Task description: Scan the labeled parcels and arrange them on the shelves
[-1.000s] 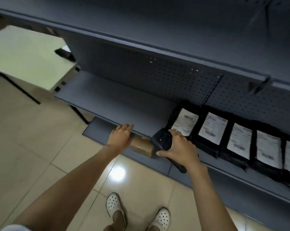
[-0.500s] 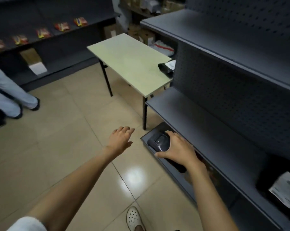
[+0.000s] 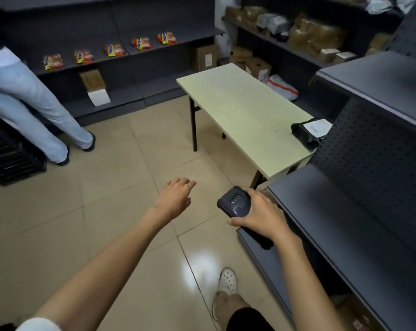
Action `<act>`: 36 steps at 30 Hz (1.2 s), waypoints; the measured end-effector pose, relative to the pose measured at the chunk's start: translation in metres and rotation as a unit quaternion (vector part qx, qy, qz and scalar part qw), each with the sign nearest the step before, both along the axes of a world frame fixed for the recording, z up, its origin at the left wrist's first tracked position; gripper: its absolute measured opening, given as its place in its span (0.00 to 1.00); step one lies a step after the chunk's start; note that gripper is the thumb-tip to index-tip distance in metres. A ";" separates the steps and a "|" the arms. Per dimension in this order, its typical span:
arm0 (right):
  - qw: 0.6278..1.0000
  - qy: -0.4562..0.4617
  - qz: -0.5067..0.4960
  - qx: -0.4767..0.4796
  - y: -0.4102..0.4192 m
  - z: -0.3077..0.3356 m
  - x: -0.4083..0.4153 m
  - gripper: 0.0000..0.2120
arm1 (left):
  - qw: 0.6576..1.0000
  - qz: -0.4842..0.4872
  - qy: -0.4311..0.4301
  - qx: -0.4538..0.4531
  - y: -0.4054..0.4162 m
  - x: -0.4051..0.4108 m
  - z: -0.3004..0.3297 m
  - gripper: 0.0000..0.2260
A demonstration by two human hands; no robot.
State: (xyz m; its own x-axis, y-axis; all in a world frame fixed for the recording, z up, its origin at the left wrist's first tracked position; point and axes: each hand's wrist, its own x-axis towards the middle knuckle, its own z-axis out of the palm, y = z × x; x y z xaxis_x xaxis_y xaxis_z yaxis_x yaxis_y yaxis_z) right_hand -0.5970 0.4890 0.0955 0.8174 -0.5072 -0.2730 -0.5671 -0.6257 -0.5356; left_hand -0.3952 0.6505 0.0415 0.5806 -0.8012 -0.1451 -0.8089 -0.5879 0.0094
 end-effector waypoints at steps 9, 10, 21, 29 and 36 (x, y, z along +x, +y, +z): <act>0.999 -0.019 -0.031 0.014 -0.089 -0.002 0.168 0.37 | 1.000 0.003 0.007 -0.007 -0.083 0.166 0.005 0.23; 0.999 -0.020 -0.036 0.012 -0.100 0.001 0.187 0.37 | 1.000 -0.001 0.006 -0.008 -0.096 0.185 0.008 0.23; 0.991 0.007 -0.130 -0.015 -0.203 0.001 0.296 0.40 | 0.994 -0.089 0.042 -0.043 -0.247 0.331 0.015 0.23; 0.958 0.007 -0.286 -0.005 -0.269 -0.007 0.382 0.39 | 0.964 -0.261 0.034 -0.019 -0.387 0.423 0.002 0.24; 0.904 0.002 -0.427 0.023 -0.289 -0.008 0.413 0.38 | 0.918 -0.396 0.037 0.009 -0.481 0.457 -0.005 0.24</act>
State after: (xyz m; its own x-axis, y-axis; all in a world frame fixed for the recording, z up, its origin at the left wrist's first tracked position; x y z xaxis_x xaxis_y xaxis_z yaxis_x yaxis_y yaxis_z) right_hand -0.1837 0.1999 0.0874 0.1329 -0.9408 -0.3118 -0.8349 0.0633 -0.5468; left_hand 0.0617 0.1692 0.0365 -0.1940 -0.9648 -0.1775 -0.9801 0.1829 0.0770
